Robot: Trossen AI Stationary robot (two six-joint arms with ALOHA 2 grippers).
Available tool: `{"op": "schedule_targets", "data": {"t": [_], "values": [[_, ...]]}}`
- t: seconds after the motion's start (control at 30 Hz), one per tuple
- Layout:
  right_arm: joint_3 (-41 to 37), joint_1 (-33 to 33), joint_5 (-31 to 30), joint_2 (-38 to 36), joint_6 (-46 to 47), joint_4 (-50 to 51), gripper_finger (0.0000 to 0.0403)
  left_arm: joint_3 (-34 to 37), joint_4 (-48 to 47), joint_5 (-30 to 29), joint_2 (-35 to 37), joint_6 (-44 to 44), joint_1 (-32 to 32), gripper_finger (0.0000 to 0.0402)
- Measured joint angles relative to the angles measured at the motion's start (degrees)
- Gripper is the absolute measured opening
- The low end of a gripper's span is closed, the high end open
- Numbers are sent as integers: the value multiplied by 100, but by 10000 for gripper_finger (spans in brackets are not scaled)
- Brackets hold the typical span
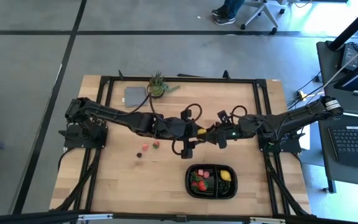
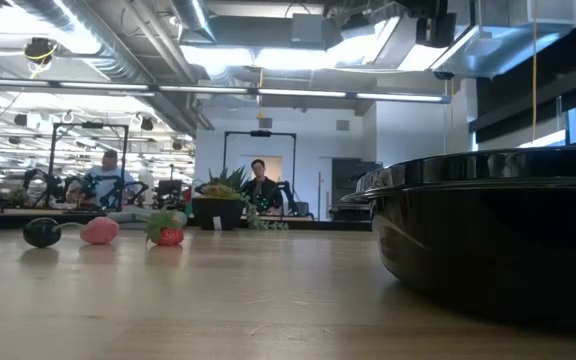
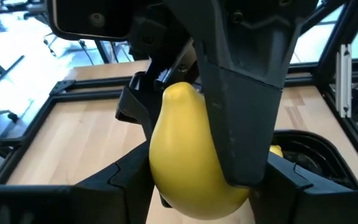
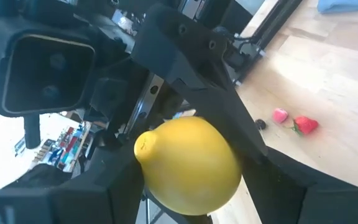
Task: Pick and placing Produce into tupperware
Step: Put the yellow lemon into the black bin
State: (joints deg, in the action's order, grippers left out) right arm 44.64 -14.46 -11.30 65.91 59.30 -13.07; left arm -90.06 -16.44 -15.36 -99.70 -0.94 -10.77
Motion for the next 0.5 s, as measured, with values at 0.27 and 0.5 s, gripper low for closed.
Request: {"op": "schedule_targets", "data": {"t": [0.27, 0.5], "values": [[0, 2, 227, 12, -1, 153, 226, 1, -145, 113, -9, -168, -43, 206], [-9, 0, 218, -1, -154, 85, 218, 11, -3, 142, 2, -209, -10, 217]]}}
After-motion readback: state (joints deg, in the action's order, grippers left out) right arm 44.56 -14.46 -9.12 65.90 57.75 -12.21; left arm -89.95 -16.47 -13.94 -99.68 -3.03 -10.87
